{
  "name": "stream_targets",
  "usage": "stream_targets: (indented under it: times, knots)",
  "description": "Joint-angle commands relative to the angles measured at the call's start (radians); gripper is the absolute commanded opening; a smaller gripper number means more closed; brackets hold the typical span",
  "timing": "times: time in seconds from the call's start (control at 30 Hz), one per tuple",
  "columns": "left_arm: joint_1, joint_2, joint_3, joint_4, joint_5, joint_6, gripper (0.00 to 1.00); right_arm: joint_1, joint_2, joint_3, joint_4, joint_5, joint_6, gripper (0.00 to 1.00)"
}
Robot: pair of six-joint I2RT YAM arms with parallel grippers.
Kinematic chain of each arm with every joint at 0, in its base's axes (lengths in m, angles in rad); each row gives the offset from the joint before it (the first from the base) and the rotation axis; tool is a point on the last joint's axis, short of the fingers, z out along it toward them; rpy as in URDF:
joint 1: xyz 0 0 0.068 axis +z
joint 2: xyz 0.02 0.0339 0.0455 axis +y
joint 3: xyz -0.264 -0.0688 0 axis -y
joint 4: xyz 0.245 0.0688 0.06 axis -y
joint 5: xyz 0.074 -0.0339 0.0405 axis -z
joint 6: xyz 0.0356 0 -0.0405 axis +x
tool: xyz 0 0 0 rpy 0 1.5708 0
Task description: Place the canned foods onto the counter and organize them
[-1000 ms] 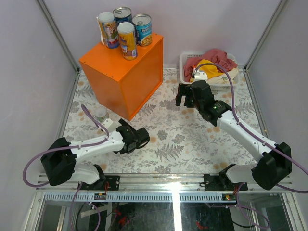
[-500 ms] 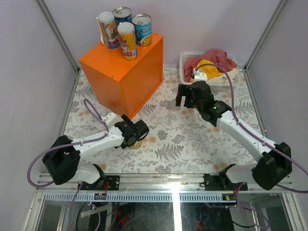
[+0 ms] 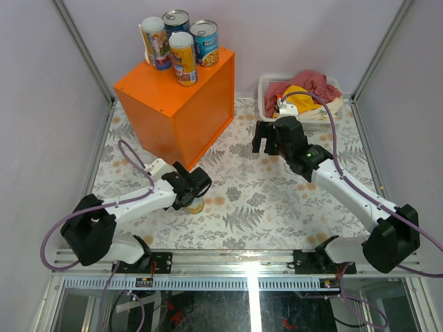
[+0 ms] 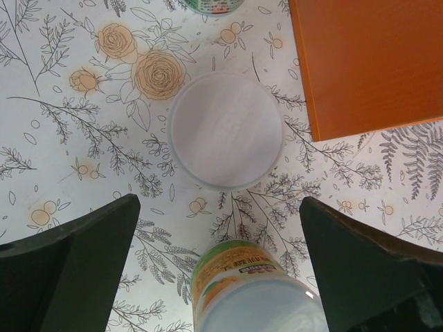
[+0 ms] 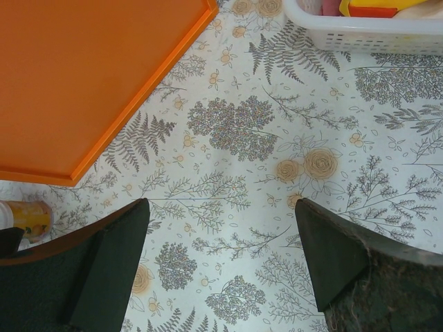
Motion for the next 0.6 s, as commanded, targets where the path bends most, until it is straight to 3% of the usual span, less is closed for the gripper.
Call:
stream_targets:
  times: [0.0, 0.57]
  knots:
    - [0.02, -0.007, -0.025, 0.052, -0.035, 0.031, 1.0, 0.008, -0.003, 0.015, 0.042, -0.016, -0.013, 0.93]
    - [0.104, 0.005, -0.047, 0.12, -0.04, 0.13, 0.95, 0.008, 0.033, 0.05, 0.044, -0.025, -0.02, 0.93]
